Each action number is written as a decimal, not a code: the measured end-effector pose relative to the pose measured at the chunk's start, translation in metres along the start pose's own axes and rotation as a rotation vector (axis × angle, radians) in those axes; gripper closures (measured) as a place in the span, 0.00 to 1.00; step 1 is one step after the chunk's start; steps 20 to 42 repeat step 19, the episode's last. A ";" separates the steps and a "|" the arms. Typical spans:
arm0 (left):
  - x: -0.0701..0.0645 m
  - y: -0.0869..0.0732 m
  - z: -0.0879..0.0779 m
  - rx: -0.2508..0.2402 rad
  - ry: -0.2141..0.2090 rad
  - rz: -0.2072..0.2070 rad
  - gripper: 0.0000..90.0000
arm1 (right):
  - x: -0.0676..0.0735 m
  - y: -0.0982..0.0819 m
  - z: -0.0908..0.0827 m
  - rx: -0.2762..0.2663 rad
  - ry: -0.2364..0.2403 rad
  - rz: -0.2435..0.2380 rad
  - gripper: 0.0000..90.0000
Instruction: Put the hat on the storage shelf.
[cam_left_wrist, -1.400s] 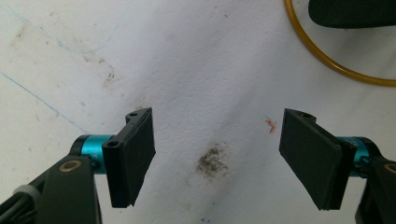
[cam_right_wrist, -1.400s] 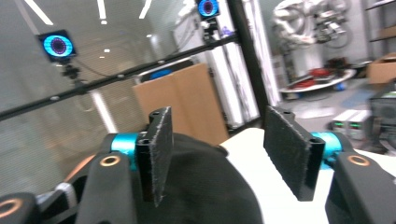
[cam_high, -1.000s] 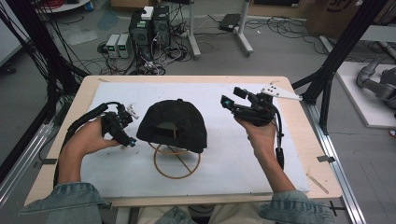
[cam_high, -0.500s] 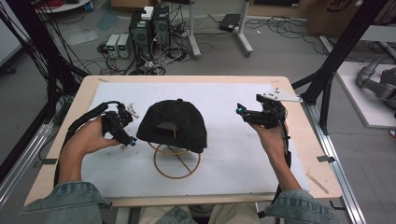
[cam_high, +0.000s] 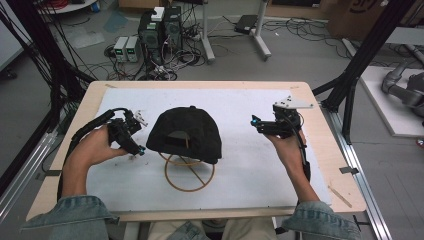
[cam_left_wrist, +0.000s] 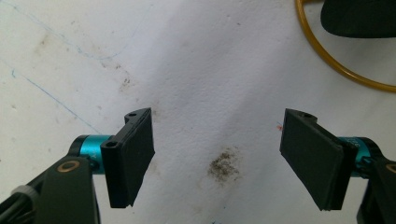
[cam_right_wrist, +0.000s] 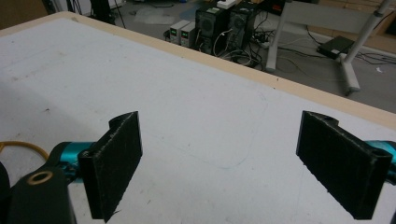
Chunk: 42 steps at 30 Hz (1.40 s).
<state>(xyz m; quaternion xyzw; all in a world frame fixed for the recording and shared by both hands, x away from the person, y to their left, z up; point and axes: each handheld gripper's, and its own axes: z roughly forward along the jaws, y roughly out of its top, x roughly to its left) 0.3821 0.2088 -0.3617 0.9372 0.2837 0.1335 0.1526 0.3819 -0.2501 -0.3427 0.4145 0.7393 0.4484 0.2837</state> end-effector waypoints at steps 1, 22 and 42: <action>0.000 0.000 0.000 0.001 -0.002 0.002 0.29 | 0.000 0.000 0.000 0.002 -0.002 -0.002 0.16; -0.001 0.000 0.001 -0.003 0.010 -0.002 0.29 | -0.001 -0.001 0.002 0.005 0.014 0.004 0.16; -0.001 0.000 0.001 -0.003 0.010 -0.002 0.29 | -0.001 -0.001 0.002 0.005 0.014 0.004 0.16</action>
